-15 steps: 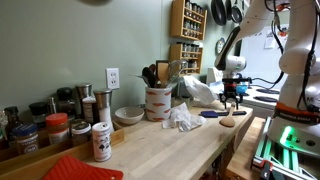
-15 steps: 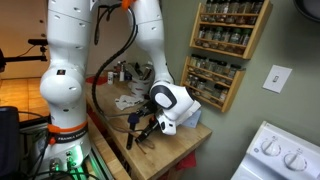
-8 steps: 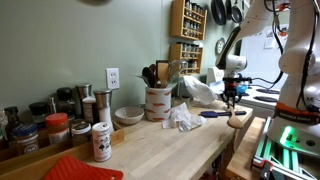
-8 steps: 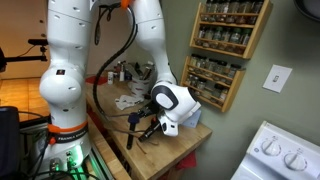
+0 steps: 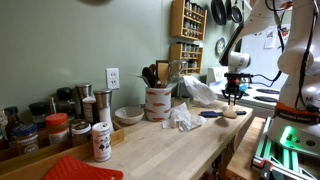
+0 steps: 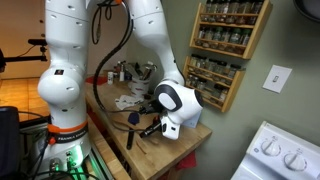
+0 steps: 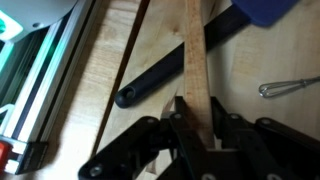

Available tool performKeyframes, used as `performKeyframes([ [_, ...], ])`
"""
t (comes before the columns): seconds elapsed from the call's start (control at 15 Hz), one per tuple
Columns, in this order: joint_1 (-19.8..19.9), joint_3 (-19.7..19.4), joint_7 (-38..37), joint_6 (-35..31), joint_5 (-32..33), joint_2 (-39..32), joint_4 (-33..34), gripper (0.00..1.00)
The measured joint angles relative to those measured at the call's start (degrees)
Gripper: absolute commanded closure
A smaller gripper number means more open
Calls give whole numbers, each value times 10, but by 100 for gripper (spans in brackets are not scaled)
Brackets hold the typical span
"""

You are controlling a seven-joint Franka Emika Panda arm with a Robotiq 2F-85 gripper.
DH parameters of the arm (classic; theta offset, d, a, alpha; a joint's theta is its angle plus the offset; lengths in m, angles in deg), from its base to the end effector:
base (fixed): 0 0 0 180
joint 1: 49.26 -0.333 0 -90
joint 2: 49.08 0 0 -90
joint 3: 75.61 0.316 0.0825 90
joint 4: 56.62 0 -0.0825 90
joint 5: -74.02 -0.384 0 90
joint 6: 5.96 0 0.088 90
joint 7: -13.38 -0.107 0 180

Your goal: Pick up both the wooden and plastic spatula at the same time and put them in the utensil holding bucket

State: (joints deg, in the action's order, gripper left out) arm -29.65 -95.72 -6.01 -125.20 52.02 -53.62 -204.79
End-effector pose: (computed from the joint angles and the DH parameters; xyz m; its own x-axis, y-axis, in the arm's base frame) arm 0.2984 -0.2275 0.2033 0.1831 -0.7965 -0.5762 -0.9658 -0.2552 0.0458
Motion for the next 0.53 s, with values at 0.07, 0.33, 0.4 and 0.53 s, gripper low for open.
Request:
performKeyframes([
  [0.07, 4, -5, -8, 17, -14, 5, 2, 93],
  [0.33, 13, -14, -48, 33, -80, 12, 2, 93],
  [0.4, 13, -15, -58, 30, -93, 12, 0, 93],
  [0.53, 13, -15, -85, -3, -108, 12, -7, 93],
])
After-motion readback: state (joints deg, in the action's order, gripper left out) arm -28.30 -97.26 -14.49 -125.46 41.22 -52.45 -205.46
